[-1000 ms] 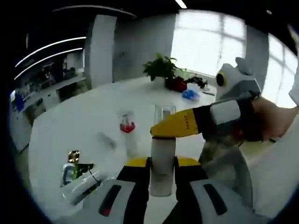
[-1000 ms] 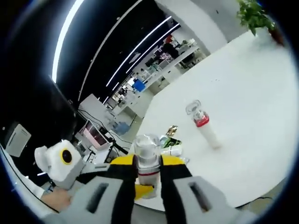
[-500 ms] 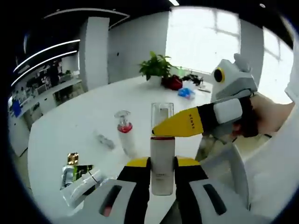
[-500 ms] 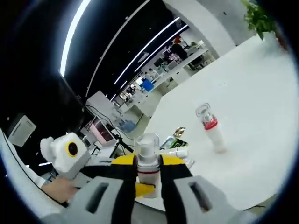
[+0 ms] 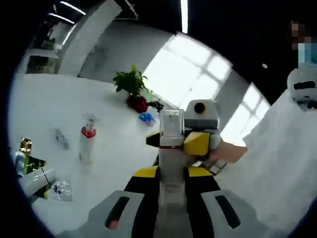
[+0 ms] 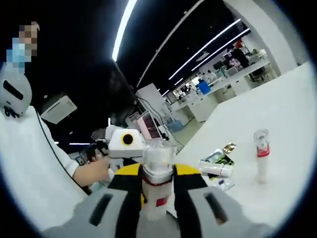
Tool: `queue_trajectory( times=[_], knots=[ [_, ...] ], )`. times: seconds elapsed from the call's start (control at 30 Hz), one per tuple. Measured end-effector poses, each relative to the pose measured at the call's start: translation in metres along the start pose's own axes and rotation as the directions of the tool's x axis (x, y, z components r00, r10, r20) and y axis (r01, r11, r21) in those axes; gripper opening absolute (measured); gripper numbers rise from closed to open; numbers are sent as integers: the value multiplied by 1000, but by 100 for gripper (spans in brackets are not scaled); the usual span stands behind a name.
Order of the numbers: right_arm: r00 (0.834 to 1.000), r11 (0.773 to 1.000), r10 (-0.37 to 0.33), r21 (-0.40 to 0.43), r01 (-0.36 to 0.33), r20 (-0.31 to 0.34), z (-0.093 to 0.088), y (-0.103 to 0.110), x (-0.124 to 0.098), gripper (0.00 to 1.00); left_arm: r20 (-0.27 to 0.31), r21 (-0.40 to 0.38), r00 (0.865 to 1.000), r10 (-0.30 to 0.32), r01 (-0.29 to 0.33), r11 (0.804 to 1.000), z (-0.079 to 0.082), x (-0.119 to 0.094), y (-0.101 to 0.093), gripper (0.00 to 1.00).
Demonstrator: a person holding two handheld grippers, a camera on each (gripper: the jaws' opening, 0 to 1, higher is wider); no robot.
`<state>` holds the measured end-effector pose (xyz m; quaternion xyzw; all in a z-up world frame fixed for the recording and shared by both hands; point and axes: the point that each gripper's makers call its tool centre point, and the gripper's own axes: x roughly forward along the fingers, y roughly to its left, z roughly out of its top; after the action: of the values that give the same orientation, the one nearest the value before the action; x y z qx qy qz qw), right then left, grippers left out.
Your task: Arrange the skincare products in the storage area until every visible bottle or jar stands upright without overlapping.
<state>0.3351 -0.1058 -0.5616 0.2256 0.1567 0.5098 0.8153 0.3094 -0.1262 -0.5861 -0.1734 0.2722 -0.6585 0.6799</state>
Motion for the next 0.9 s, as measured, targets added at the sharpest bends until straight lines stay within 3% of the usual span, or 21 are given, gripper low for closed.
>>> queue_trajectory(
  times=[0.1, 0.2, 0.3, 0.43, 0.57, 0.9],
  knots=[
    [998, 998, 63, 0, -63, -16, -1, 11, 0, 23, -20, -3, 997, -68, 68, 998, -2, 1, -12, 16],
    [999, 999, 50, 5, -50, -4, 2, 9, 0, 22, -7, -21, 997, -71, 70, 997, 1, 2, -10, 16],
    [1000, 999, -29, 28, 29, 5, 2, -6, 1, 22, 4, -8, 1000, -15, 15, 1000, 3, 3, 1, 17],
    [993, 993, -118, 16, 119, -10, -5, -22, 4, 21, -47, 51, 994, 96, -94, 994, -2, 9, 17, 18],
    [983, 983, -182, -16, 181, -40, -13, -31, 8, 21, -103, 108, 973, 206, -195, 975, -11, 14, 31, 20],
    [964, 966, -257, -24, 256, -64, -19, -44, 12, 21, -117, 247, 907, 405, -369, 896, -16, 15, 49, 22]
  ],
)
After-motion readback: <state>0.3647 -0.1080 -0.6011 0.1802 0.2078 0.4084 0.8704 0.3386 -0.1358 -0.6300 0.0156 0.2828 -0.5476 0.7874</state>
